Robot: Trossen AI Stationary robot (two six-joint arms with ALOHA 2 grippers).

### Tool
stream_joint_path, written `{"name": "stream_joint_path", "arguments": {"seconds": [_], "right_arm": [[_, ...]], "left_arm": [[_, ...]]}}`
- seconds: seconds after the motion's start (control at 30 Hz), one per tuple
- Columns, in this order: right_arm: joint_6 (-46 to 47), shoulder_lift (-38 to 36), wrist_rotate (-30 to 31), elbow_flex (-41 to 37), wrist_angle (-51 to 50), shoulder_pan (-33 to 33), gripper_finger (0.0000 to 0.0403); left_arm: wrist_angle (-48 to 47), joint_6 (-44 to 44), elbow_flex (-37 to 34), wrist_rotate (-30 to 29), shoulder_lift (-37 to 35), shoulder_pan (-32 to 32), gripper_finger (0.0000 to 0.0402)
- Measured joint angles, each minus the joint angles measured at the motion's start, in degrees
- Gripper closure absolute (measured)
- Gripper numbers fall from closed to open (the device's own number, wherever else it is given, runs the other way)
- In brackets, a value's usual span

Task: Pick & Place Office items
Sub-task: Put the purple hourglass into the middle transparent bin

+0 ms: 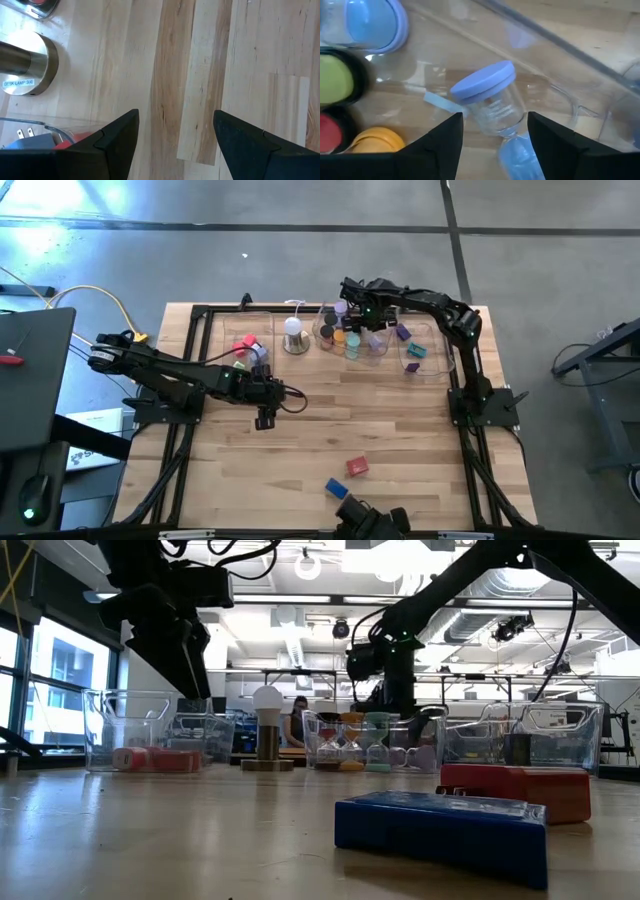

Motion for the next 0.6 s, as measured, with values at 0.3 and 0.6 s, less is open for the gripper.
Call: {"name": "stream_joint_path", "arguments": {"seconds": [0.3, 0.6], "right_arm": [[-3.36, 0.46, -3.0, -0.19, 4.87, 1.17, 0.0194], [-3.29, 2.49, -4.42, 0.2, 6.09, 1.08, 0.0194]], "left_arm": [[0.01, -0.37, 0.0, 2.16, -0.01, 0.0, 0.0155], [0.25, -0.57, 0.0, 2.48, 0.0, -0.02, 0.0155]]}}
